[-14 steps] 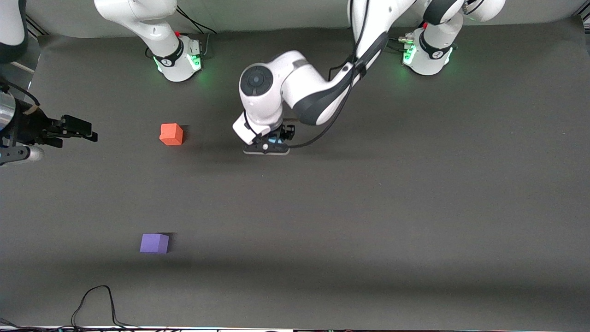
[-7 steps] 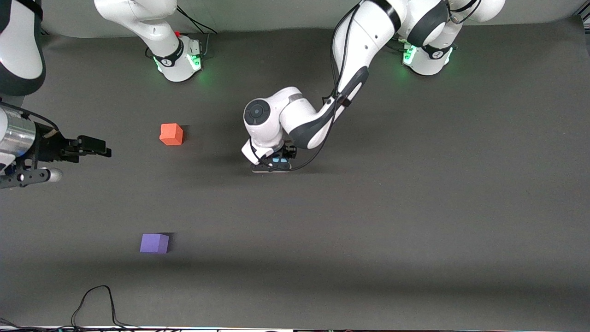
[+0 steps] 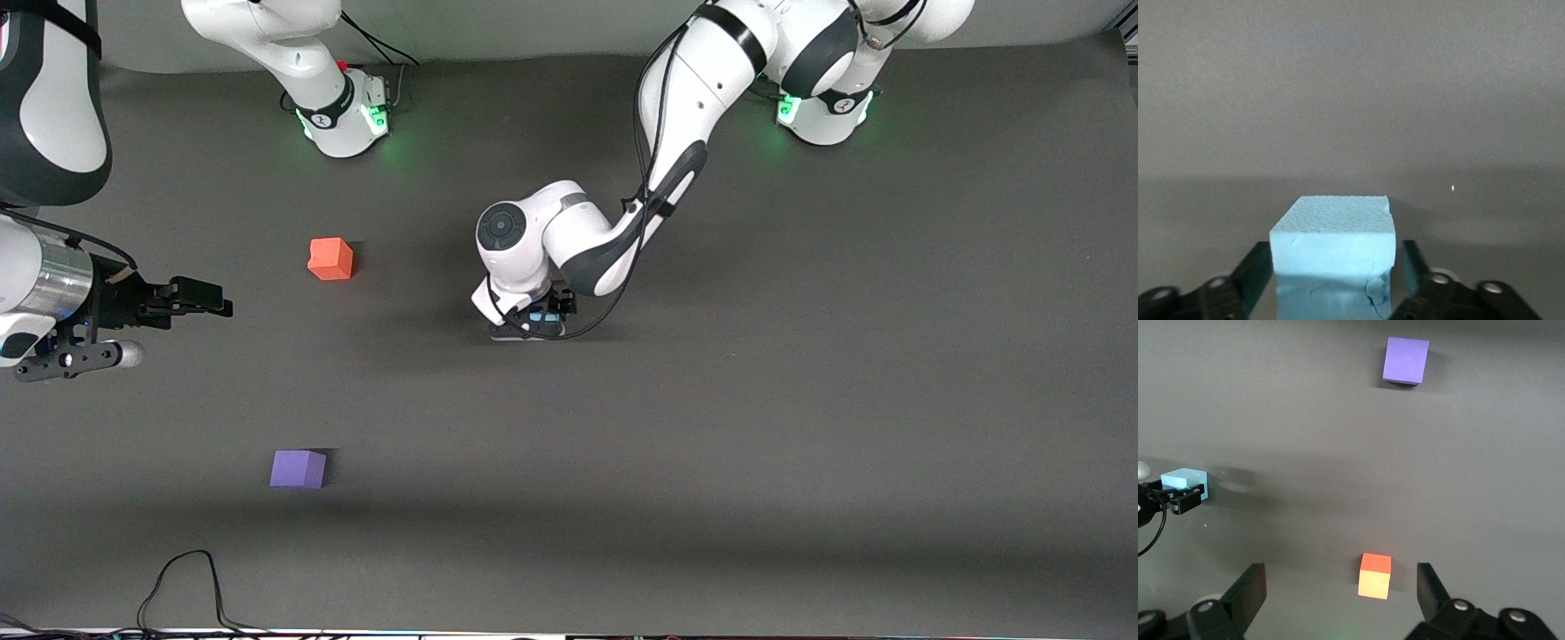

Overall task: Place blue block between orange and purple blocks
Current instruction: 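Lift the blue block and carry it toward the table's middle, then set the blue block down, open the left gripper, withdraw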

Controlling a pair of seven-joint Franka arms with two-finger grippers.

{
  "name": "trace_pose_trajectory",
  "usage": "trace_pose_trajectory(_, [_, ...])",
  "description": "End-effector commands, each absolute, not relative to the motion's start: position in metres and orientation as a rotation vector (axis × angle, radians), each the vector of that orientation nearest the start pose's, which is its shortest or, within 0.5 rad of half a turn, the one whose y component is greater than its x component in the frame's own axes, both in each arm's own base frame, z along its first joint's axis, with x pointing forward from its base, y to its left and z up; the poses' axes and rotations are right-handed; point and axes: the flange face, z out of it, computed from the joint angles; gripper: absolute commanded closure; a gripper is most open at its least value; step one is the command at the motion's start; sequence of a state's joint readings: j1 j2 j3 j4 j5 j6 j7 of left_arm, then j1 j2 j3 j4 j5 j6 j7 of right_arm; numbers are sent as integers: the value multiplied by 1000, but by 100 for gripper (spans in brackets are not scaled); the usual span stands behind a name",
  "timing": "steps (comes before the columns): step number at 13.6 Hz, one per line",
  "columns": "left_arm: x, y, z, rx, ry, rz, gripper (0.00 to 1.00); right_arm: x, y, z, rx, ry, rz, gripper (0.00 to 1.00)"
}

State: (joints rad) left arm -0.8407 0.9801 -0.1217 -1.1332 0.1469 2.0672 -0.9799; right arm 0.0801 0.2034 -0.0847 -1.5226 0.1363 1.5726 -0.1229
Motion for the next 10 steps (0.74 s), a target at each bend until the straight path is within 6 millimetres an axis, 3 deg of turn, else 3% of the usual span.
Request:
trace_pose_trajectory(1, [472, -596, 271, -3063, -56, 18, 0, 613, 29, 534, -2991, -188, 202, 0])
trace_pose_trajectory(3, [502, -566, 322, -3080, -163, 71, 0, 613, 29, 533, -2991, -187, 204, 0])
trace_pose_trajectory(6, [573, -468, 381, -3124, -239, 174, 0, 613, 43, 533, -2990, -222, 206, 0])
trace_pose_trajectory(8, [614, -360, 398, -3127, -291, 218, 0, 612, 48, 531, -2989, -233, 212, 0])
trace_pose_trajectory(10, [627, -267, 415, -3136, -239, 242, 0, 608, 81, 531, -2988, -302, 225, 0])
